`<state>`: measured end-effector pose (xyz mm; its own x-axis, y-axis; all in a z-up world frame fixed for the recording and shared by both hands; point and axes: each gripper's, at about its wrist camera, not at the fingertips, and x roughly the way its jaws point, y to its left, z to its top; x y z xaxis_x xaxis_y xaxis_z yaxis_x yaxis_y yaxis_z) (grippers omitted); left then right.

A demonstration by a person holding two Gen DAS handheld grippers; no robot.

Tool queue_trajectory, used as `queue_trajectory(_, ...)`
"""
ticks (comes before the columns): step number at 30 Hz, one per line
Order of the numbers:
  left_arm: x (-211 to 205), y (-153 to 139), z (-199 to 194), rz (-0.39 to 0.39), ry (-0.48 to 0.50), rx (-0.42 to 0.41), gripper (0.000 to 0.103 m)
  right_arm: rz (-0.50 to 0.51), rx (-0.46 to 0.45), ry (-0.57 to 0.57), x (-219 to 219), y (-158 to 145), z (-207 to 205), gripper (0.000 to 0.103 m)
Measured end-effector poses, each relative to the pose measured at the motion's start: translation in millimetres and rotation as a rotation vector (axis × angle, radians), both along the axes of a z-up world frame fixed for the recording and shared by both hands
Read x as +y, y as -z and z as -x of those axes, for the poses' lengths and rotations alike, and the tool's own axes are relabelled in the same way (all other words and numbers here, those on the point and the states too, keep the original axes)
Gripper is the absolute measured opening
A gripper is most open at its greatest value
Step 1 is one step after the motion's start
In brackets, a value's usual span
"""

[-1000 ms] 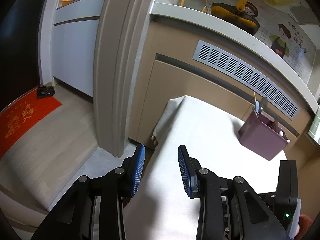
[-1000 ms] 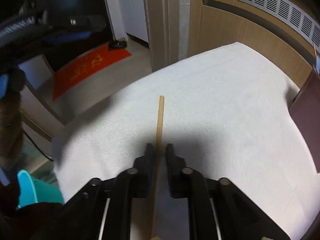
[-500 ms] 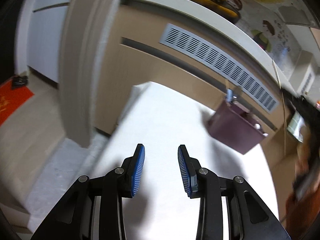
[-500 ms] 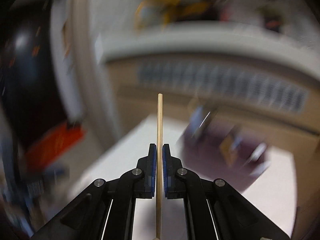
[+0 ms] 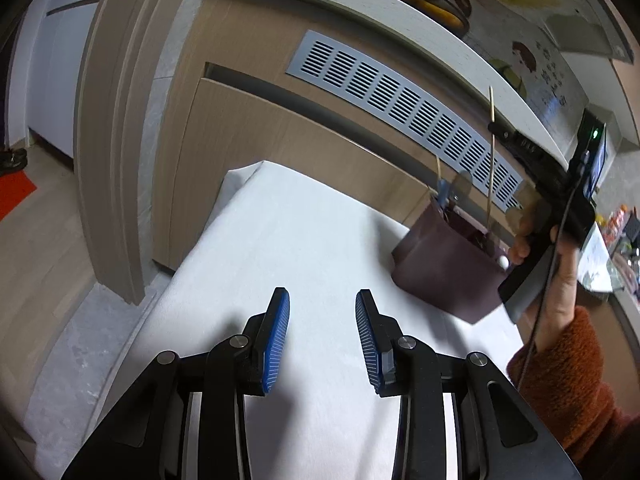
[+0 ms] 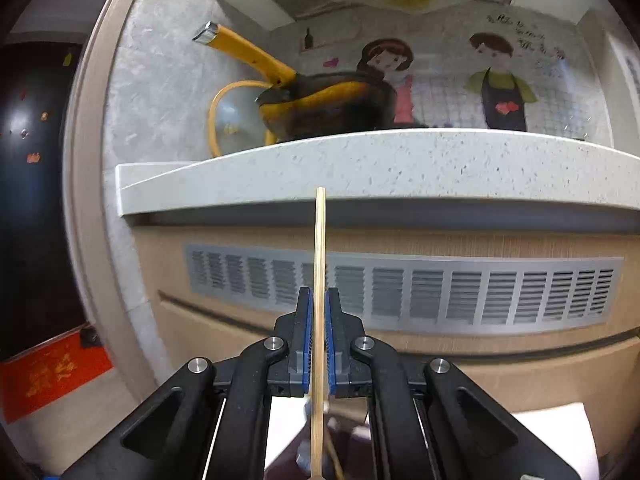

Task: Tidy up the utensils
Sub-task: 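Lower the chopstick into the holder and open the right tool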

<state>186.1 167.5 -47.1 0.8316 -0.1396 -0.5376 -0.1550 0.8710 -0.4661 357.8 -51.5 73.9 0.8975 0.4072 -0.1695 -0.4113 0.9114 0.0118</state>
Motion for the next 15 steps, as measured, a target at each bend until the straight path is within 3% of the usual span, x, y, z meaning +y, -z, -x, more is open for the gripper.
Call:
queue_trajectory(3, 0.7, 6.5, -6.8, 0.017, -0.010, 0.013, 0.035, 0.053, 0.007, 0.026, 5.9, 15.4, -8.4, 0.005)
queue_trajectory(6, -4.6, 11.0, -9.3, 0.011, -0.010, 0.025, 0.035, 0.093, 0.084, -0.005, -0.9, 28.7, -4.0, 0.006)
queue_trajectory(9, -18.8, 13.2, -10.8, -0.005, 0.016, 0.047, 0.035, 0.115, 0.151, -0.006, -21.2, 36.8, 21.6, 0.009)
queue_trajectory(12, -42.3, 12.2, -12.0, -0.030, 0.057, 0.076, 0.035, 0.122, 0.170, 0.042, -49.7, 38.8, 66.8, 0.022)
queue_trajectory(15, -74.2, 4.2, -4.5, -0.100, 0.098, 0.071, 0.035, 0.142, 0.255, 0.081, -70.8, 44.1, 103.6, 0.025)
